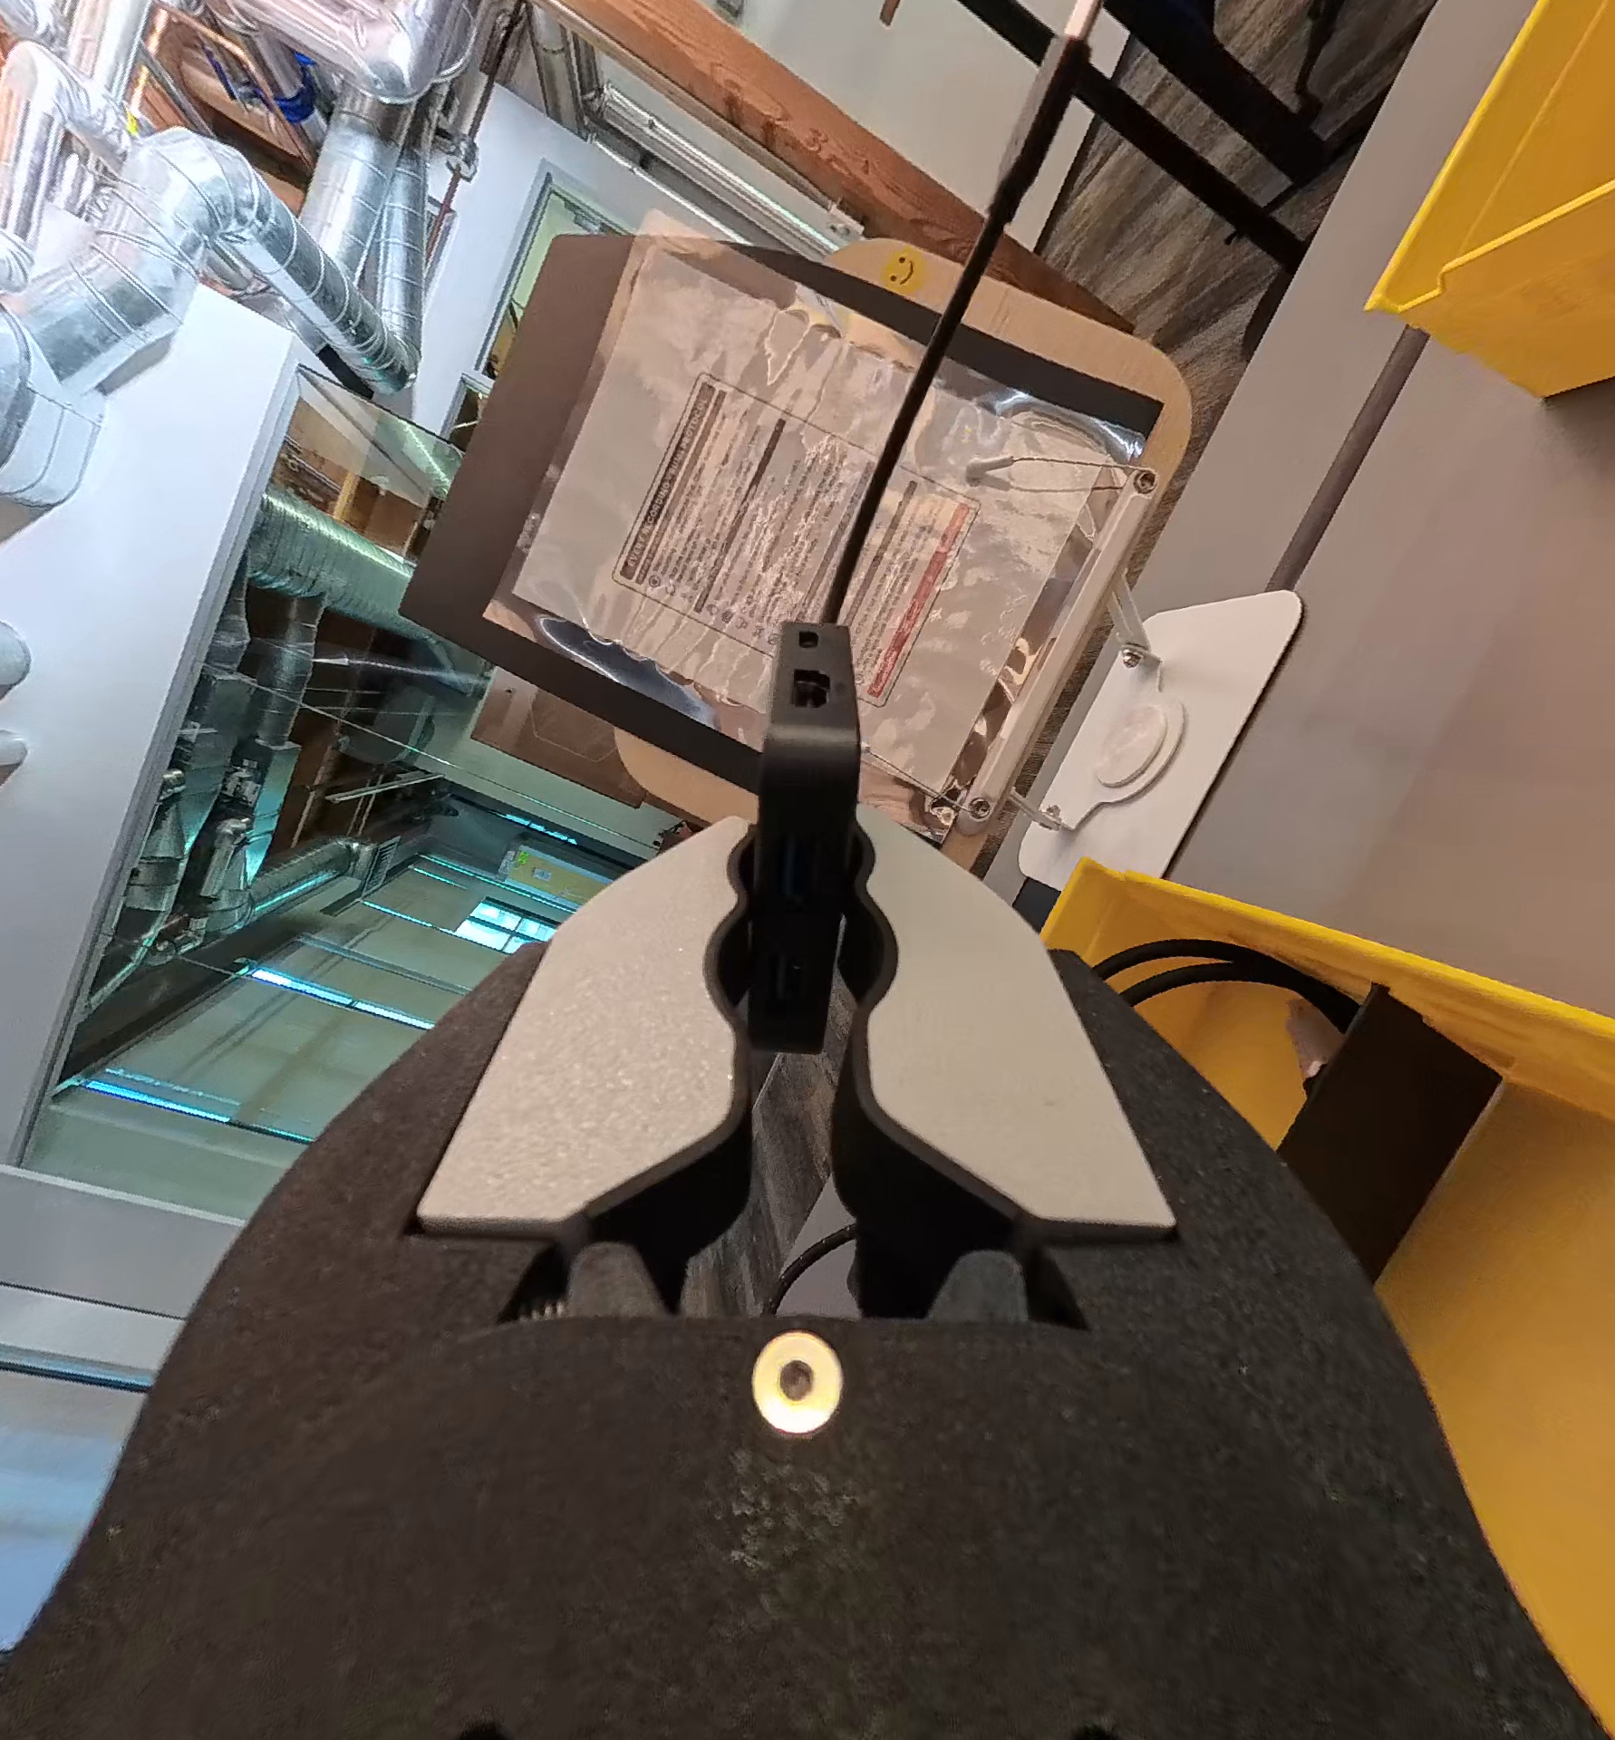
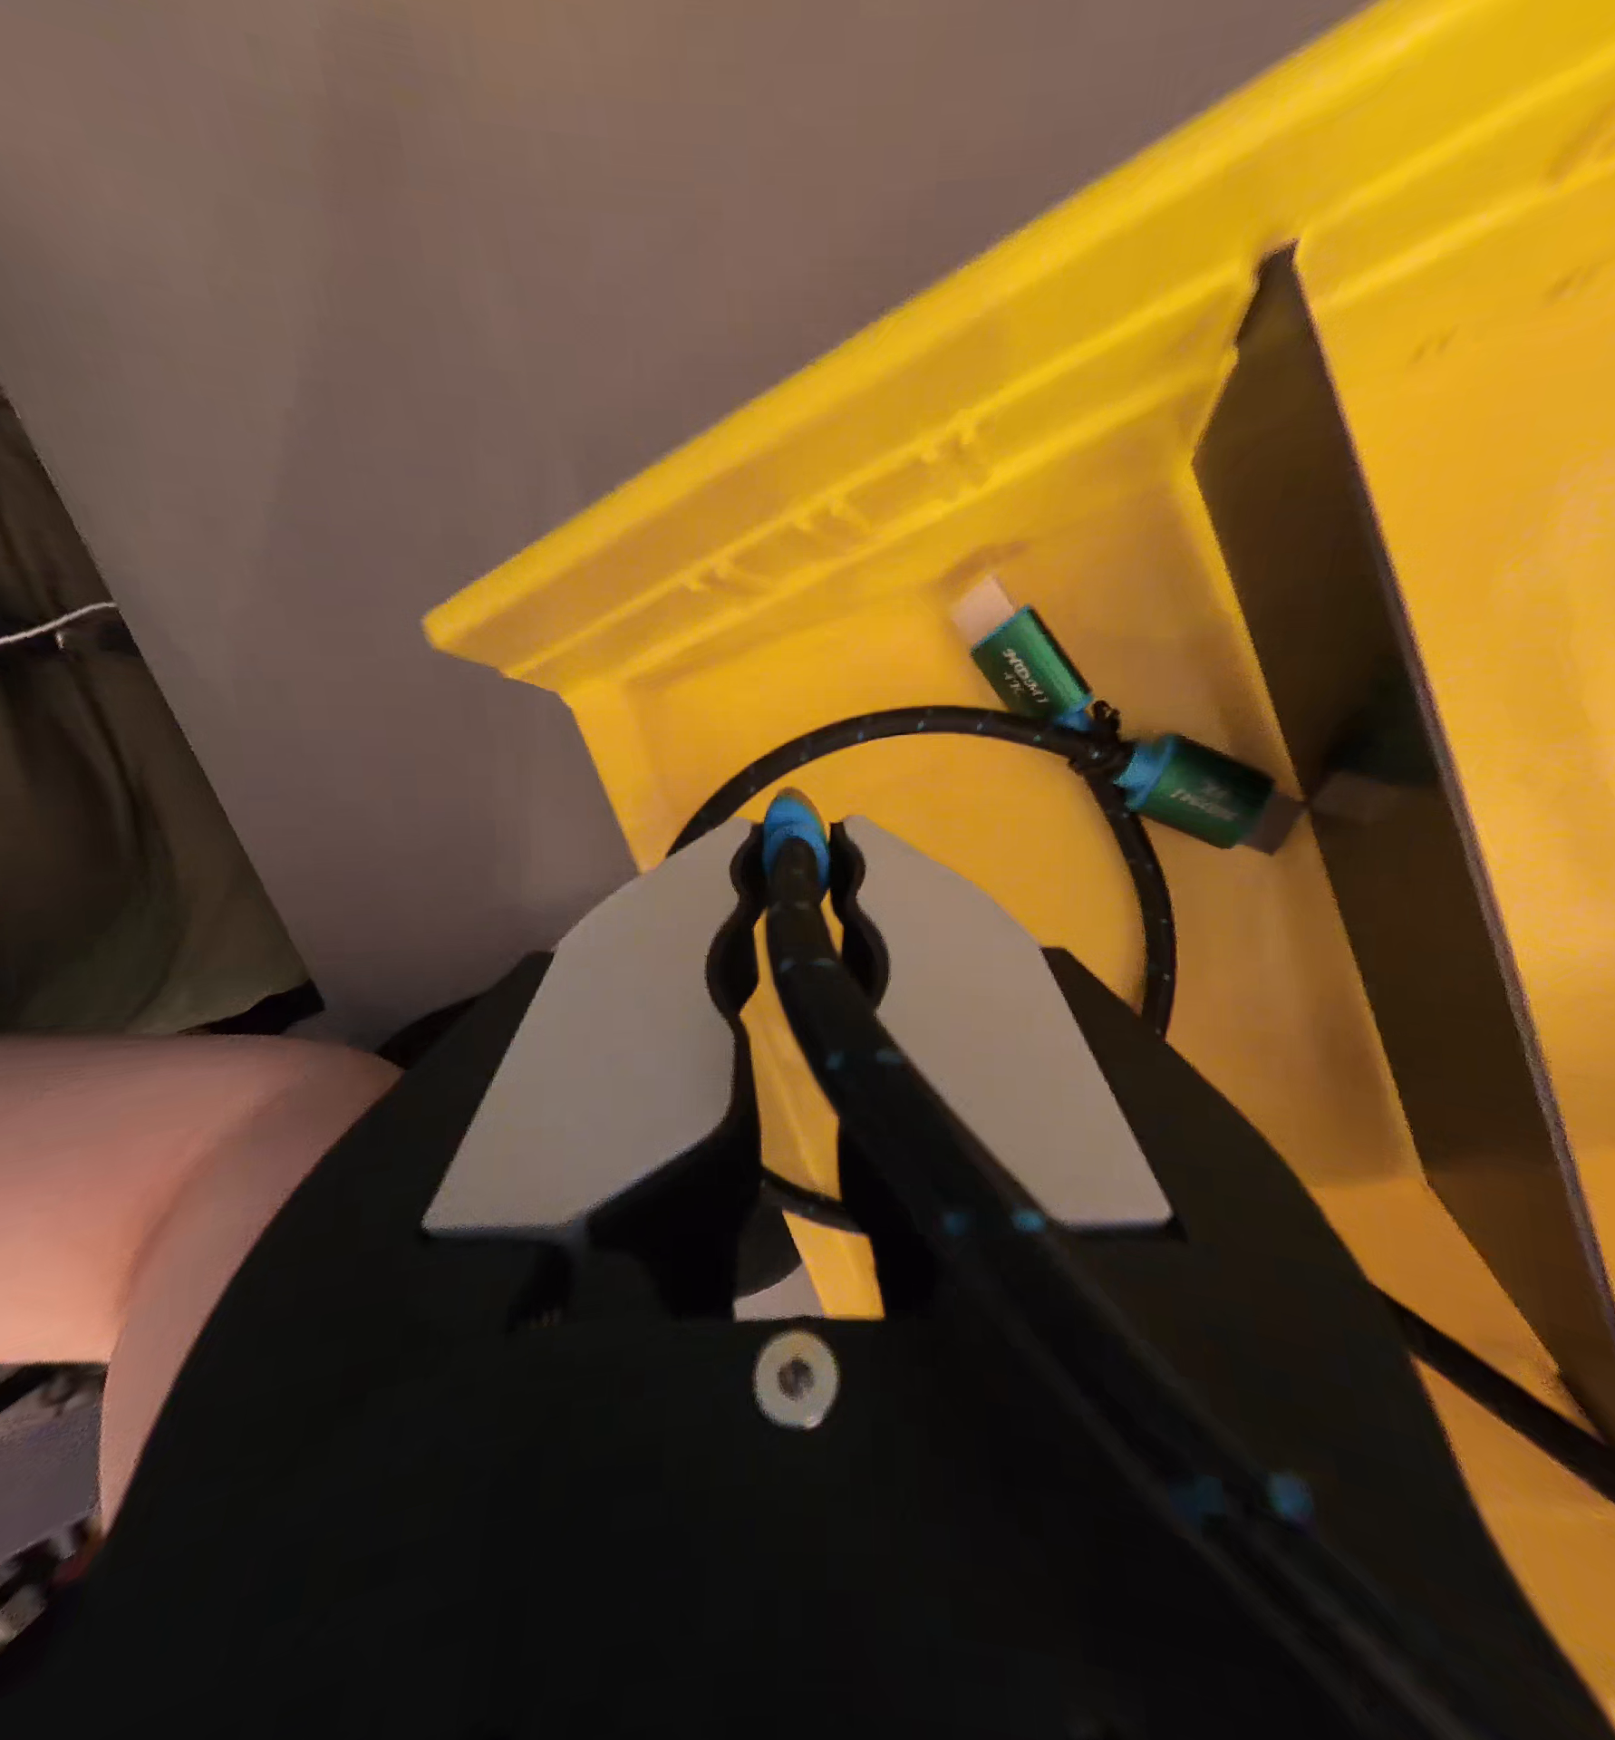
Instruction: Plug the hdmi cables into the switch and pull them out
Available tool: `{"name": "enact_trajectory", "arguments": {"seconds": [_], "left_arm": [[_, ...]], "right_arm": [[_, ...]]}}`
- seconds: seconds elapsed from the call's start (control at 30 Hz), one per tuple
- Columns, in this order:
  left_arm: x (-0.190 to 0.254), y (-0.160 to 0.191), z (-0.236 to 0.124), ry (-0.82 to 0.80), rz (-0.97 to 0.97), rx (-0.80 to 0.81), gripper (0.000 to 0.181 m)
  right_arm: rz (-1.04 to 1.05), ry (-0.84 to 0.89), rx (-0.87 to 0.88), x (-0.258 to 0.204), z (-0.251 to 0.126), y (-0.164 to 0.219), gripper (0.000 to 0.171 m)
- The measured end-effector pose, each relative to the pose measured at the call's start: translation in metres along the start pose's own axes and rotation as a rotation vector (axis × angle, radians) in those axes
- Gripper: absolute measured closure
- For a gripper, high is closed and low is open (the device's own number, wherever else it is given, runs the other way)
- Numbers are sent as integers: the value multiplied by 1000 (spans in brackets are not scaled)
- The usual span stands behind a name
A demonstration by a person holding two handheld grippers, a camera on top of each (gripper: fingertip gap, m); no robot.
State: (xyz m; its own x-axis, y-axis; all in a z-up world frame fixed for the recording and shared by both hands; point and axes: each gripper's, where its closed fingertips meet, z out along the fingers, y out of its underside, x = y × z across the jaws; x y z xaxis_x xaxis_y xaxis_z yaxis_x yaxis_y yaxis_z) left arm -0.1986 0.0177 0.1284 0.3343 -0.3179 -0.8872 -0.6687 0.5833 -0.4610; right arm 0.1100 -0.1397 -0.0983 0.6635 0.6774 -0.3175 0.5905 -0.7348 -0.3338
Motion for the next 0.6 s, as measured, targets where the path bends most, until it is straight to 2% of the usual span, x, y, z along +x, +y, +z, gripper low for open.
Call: {"name": "enact_trajectory", "arguments": {"seconds": [0.07, 0.2, 0.37, 0.47, 0.6], "left_arm": [[1, 0, 1, 7, 2, -1, 167], [2, 0, 1, 13, 1, -6, 167], [-1, 2, 0, 9, -7, -10, 167], [-3, 3, -2, 3, -7, -12, 167], [-2, 2, -2, 8, -12, -5, 167]], "right_arm": [[32, -3, -32, 6, 6, 0, 157], [86, -118, -20, -10, 6, -5, 154], [43, -42, 53, -17, -16, -10, 150], [10, 109, 106, -15, -40, -5, 150], [-57, 412, 284, 14, -85, -9, 147]]}}
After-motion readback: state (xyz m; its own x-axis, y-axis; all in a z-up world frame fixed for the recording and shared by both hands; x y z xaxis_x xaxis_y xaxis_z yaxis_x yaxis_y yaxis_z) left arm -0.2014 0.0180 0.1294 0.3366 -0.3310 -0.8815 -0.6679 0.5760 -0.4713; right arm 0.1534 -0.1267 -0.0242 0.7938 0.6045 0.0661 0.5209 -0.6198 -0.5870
